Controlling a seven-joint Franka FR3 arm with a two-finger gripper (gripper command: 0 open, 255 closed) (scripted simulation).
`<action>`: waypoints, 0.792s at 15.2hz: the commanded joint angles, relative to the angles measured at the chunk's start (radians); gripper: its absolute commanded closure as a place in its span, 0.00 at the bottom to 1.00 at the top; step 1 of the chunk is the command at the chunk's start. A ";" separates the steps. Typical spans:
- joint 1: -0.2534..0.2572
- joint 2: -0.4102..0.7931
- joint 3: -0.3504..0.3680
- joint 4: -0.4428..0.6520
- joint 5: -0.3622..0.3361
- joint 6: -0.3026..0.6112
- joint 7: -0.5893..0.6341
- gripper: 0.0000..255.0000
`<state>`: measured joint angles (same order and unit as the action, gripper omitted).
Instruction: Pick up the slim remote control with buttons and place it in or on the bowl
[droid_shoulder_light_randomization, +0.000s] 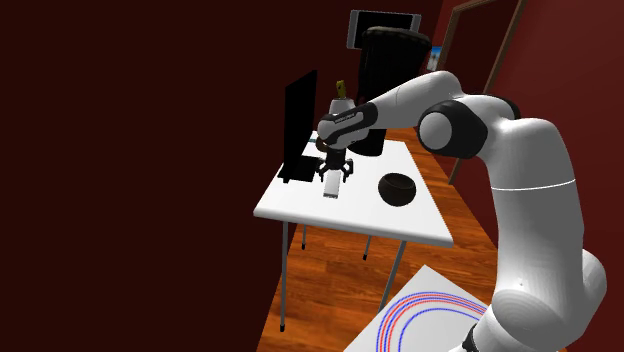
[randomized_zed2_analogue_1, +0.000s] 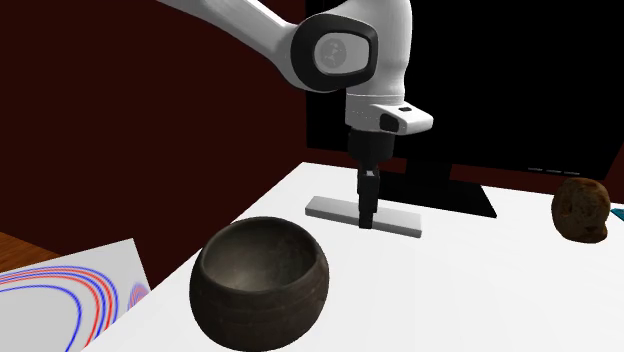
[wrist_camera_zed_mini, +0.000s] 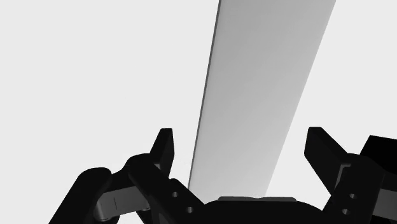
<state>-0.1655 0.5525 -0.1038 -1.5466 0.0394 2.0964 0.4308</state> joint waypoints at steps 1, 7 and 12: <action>0.000 0.000 0.000 0.000 0.000 0.000 0.000 0.00; 0.000 0.000 0.000 0.000 0.000 0.000 0.000 1.00; 0.000 0.000 0.000 0.000 0.000 0.000 0.000 1.00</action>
<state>-0.1654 0.5526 -0.1038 -1.5463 0.0395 2.0967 0.4311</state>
